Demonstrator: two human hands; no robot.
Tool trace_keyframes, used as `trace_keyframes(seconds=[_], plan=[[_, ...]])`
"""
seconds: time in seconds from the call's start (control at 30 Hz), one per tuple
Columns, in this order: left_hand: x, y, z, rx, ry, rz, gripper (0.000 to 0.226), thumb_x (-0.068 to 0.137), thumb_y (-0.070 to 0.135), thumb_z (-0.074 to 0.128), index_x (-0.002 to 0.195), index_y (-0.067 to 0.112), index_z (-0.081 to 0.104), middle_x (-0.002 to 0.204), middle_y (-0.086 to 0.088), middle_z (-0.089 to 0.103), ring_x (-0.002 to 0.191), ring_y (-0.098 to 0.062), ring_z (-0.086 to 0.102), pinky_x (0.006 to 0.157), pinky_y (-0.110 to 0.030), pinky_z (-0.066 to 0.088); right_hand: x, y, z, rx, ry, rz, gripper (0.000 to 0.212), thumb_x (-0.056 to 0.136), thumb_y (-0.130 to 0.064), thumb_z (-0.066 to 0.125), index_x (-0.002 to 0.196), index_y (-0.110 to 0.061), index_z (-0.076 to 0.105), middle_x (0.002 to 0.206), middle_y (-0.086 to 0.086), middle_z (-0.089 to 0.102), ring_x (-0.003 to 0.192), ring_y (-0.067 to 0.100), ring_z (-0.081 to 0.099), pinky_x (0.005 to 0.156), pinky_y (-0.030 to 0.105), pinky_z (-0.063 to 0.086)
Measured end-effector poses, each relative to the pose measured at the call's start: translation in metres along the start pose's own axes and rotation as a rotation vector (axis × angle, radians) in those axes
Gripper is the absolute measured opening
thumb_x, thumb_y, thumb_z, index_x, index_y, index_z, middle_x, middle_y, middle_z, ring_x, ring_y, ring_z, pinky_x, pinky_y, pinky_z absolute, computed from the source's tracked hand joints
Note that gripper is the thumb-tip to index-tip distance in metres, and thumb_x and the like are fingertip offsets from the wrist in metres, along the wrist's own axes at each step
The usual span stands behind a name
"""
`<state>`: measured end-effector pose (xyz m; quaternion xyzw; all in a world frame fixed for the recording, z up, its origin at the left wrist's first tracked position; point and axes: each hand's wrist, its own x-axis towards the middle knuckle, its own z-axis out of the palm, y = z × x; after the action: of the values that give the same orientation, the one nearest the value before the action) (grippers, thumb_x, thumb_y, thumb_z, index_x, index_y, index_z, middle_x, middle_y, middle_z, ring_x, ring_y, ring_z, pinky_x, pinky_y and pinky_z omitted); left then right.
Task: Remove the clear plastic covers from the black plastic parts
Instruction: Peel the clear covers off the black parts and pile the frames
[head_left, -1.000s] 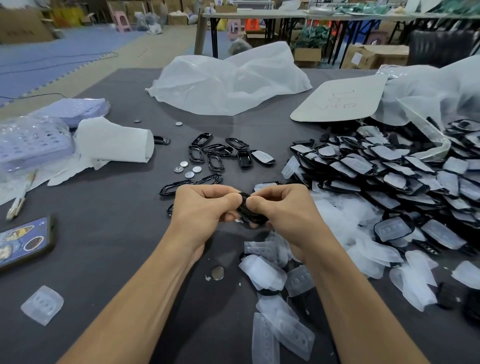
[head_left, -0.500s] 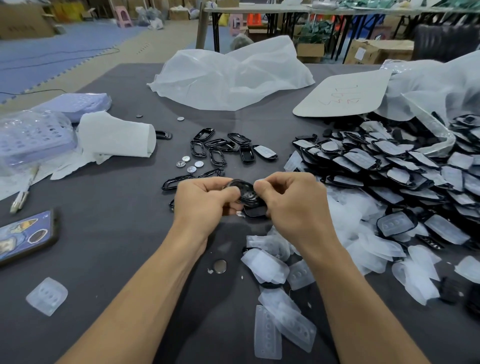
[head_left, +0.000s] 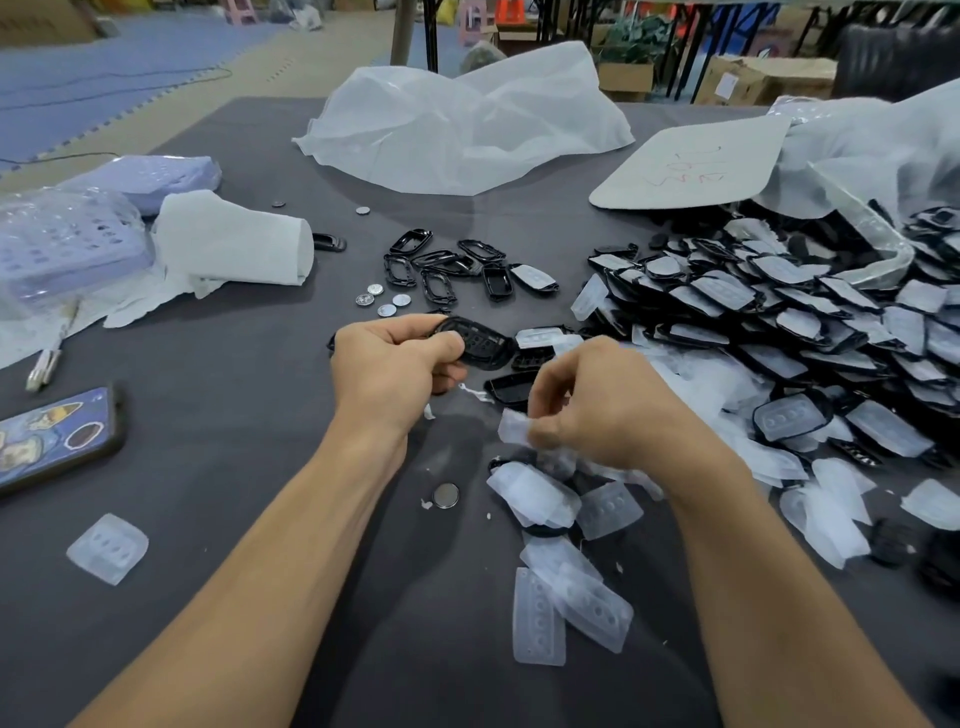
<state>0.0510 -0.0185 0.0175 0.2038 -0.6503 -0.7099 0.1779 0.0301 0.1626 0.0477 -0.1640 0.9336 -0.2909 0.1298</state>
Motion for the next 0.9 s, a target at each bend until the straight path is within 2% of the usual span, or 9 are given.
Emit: trace_keyframes(seconds=[0.07,0.2,0.33,0.47,0.6,0.7,0.8,0.87,0.9], plan=[[0.000,0.000,0.000,0.004,0.001,0.007,0.028,0.080,-0.007,0.077,0.068,0.018,0.076,0.058,-0.003,0.072,0.046,-0.015,0.064,0.047,-0.022,0.053,0.000,0.003,-0.002,0.165,0.006,0.009,0.021,0.075,-0.009,0.085,0.064,-0.018,0.069,0.056,-0.010,0.064,0.046,-0.002,0.051,0.046,0.013,0.038],[0.000,-0.001,0.000,0.010,0.002,0.005,0.025,0.081,-0.006,0.077,0.072,0.017,0.076,0.059,-0.003,0.072,0.047,-0.014,0.064,0.048,-0.022,0.052,-0.001,0.007,-0.004,0.399,-0.021,-0.007,0.013,0.080,-0.006,0.082,0.071,-0.012,0.074,0.065,-0.001,0.068,0.059,0.007,0.056,0.059,0.022,0.044],[0.000,0.000,0.001,0.005,0.001,0.000,0.030,0.080,-0.006,0.077,0.064,0.019,0.077,0.060,-0.004,0.073,0.047,-0.014,0.062,0.048,-0.022,0.053,0.001,0.005,-0.002,0.641,-0.005,-0.027,0.018,0.086,0.004,0.074,0.072,-0.006,0.071,0.061,0.002,0.064,0.050,0.006,0.053,0.050,0.015,0.043],[0.001,0.000,0.000,0.014,0.002,-0.002,0.025,0.080,-0.006,0.077,0.071,0.017,0.077,0.061,-0.004,0.073,0.047,-0.014,0.063,0.049,-0.023,0.052,0.003,0.003,0.000,0.822,-0.035,-0.010,0.015,0.091,0.006,0.067,0.085,-0.007,0.071,0.063,0.005,0.060,0.048,0.014,0.047,0.046,0.018,0.038],[0.002,-0.002,0.001,0.032,0.004,-0.008,0.021,0.079,-0.004,0.078,0.075,0.017,0.077,0.060,-0.004,0.073,0.048,-0.014,0.064,0.049,-0.023,0.052,0.004,0.002,0.001,0.849,-0.043,-0.048,0.021,0.093,0.009,0.062,0.094,-0.006,0.075,0.066,0.007,0.058,0.052,0.013,0.046,0.047,0.018,0.039],[0.001,-0.002,0.001,0.034,-0.001,-0.006,0.021,0.079,-0.003,0.078,0.075,0.017,0.077,0.061,-0.004,0.073,0.048,-0.014,0.064,0.050,-0.022,0.052,0.005,0.003,0.002,0.831,-0.004,-0.055,0.019,0.091,0.007,0.063,0.088,-0.007,0.074,0.067,0.009,0.057,0.053,0.013,0.045,0.048,0.018,0.039],[0.000,-0.001,0.000,0.045,-0.010,0.007,0.025,0.080,-0.003,0.077,0.068,0.018,0.079,0.063,-0.005,0.074,0.049,-0.015,0.064,0.051,-0.024,0.054,0.004,0.005,-0.002,0.772,0.021,-0.014,0.013,0.090,0.002,0.069,0.082,-0.007,0.070,0.056,0.001,0.059,0.045,0.007,0.046,0.045,0.017,0.039],[0.001,0.001,-0.001,0.039,-0.012,0.010,0.034,0.081,-0.004,0.076,0.061,0.023,0.080,0.063,-0.004,0.074,0.049,-0.015,0.064,0.051,-0.024,0.055,0.004,0.010,-0.007,0.663,0.139,0.059,0.011,0.088,-0.004,0.075,0.080,-0.010,0.071,0.053,-0.003,0.060,0.043,0.008,0.051,0.049,0.023,0.045],[0.001,0.001,-0.001,0.035,-0.013,0.011,0.038,0.081,-0.004,0.076,0.059,0.026,0.080,0.062,-0.004,0.074,0.049,-0.015,0.064,0.051,-0.025,0.055,0.005,0.013,-0.009,0.538,0.266,0.102,0.009,0.087,-0.010,0.077,0.081,-0.015,0.074,0.055,-0.004,0.062,0.048,0.012,0.058,0.055,0.029,0.051]])
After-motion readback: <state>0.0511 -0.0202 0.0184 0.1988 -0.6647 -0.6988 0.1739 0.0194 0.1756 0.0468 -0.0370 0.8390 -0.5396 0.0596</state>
